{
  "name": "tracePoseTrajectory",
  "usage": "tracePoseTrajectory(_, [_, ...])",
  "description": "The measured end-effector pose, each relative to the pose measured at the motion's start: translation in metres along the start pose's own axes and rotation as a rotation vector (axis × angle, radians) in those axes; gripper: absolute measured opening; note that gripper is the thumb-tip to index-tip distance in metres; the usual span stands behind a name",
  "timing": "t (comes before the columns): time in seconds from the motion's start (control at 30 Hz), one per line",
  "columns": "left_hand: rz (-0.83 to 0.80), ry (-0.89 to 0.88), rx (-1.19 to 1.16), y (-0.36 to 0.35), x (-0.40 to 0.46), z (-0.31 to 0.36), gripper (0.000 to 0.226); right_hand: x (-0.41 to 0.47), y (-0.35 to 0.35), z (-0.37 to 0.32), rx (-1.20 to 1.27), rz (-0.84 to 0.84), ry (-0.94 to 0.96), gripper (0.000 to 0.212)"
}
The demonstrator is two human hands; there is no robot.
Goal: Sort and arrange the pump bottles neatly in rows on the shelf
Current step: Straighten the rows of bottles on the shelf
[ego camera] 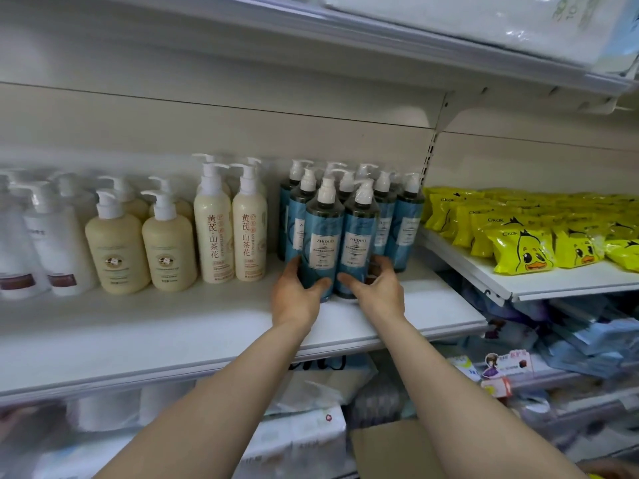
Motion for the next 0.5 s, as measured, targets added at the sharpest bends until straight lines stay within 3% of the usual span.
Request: tracePoseTrajectory(0.5, [0.081, -0.004, 0.118, 0.0022, -0.0012, -0.003, 0.069, -0.0016, -0.0114, 0.0016, 0.047, -0.04, -0.021, 0.076])
Point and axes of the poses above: each hand's wrist, its own x-axis towards the middle knuckle, its own y-axis out of the back of the hand, z = x × y, the point moved 6 cm from there along x, towards the middle knuckle, and after that the axes turned 5 degrees about x, right-handed, at the moved point
